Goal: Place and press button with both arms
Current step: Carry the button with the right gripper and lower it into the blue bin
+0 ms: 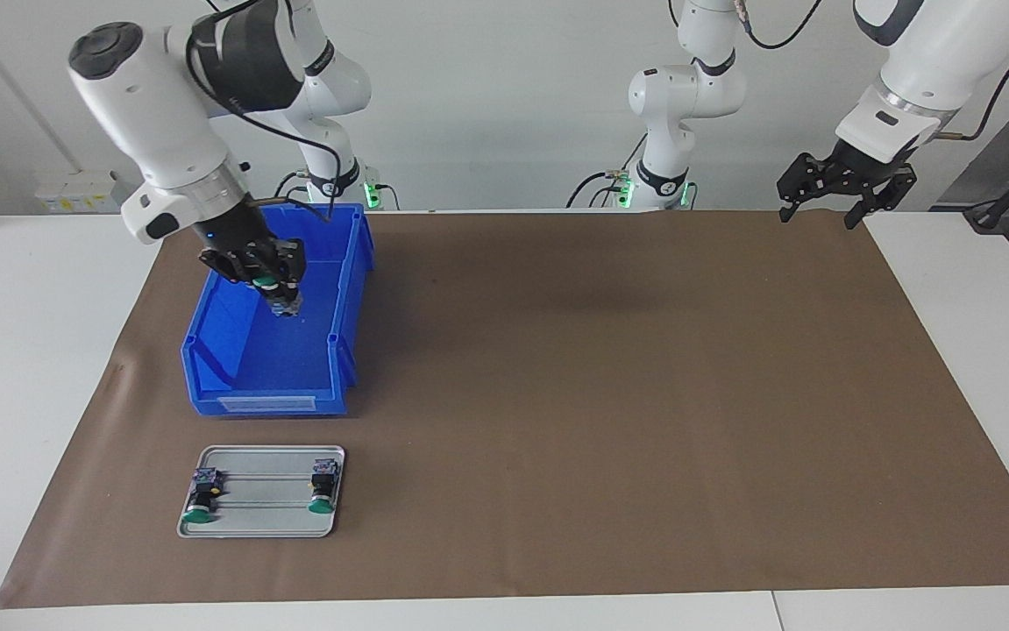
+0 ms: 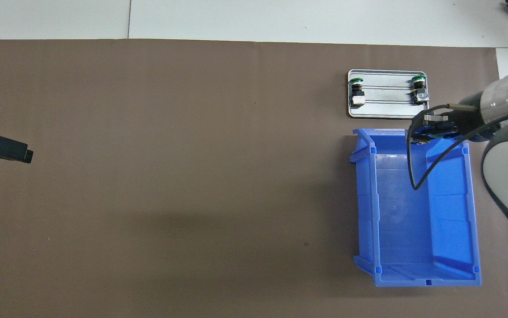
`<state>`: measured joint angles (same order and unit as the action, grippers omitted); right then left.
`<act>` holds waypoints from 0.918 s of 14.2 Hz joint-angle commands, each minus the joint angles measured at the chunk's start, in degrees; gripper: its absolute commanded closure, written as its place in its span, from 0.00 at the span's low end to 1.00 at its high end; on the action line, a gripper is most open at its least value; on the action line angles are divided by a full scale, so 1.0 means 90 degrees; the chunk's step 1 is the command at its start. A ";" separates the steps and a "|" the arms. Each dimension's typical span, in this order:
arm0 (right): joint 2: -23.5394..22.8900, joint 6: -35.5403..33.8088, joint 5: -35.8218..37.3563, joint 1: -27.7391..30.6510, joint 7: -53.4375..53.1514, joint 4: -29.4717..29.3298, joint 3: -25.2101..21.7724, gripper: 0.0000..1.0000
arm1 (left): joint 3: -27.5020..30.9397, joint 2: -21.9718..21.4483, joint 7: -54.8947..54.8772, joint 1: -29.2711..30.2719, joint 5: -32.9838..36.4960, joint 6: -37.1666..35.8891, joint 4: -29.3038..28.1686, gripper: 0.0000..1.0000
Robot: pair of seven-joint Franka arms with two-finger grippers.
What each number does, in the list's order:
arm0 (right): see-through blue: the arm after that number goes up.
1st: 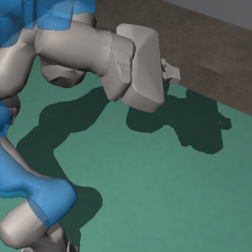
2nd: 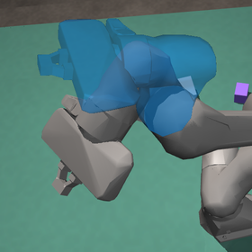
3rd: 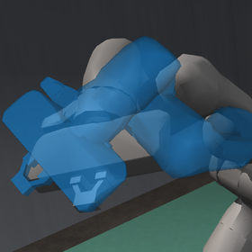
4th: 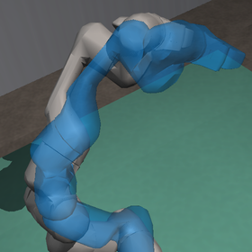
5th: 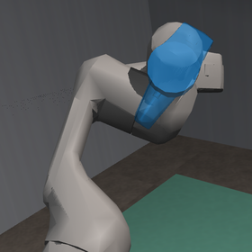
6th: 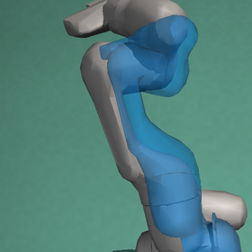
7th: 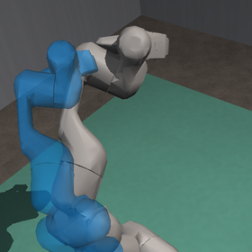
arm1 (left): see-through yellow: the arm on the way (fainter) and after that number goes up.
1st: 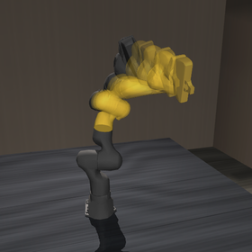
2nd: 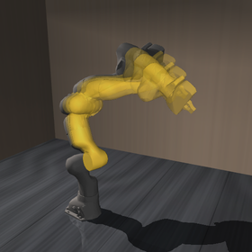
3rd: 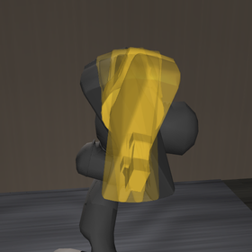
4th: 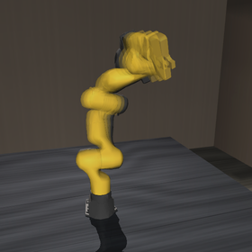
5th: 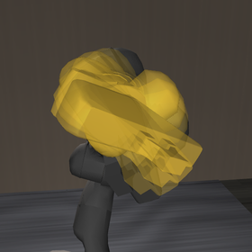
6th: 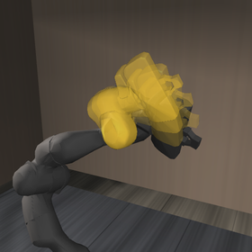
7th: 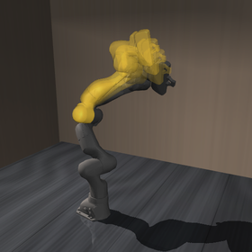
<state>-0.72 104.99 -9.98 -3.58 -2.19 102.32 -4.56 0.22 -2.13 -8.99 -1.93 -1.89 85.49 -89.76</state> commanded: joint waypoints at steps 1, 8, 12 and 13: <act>0.0607 0.1066 -0.0199 0.0358 0.0819 0.1733 0.0116 1.00 | -0.0034 -0.0183 -0.0037 0.0058 0.0093 0.0121 -0.0232 0.00; -0.0085 0.3154 0.0132 0.0251 0.0849 0.2878 0.0116 1.00 | -0.0034 -0.0183 -0.0037 0.0058 0.0093 0.0121 -0.0232 0.00; -0.0203 0.3774 0.0191 0.0241 0.0810 0.3241 0.0125 1.00 | -0.0034 -0.0183 -0.0037 0.0058 0.0093 0.0121 -0.0232 0.00; -0.0242 0.3774 0.0191 0.0241 0.0800 0.3241 0.0125 1.00 | -0.0034 -0.0183 -0.0037 0.0058 0.0102 0.0121 -0.0232 0.00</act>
<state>-3.61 137.96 -9.28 -1.39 4.27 130.45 -3.50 0.22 -2.13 -8.99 -1.93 -1.89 85.49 -89.76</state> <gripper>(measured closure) 0.656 0.000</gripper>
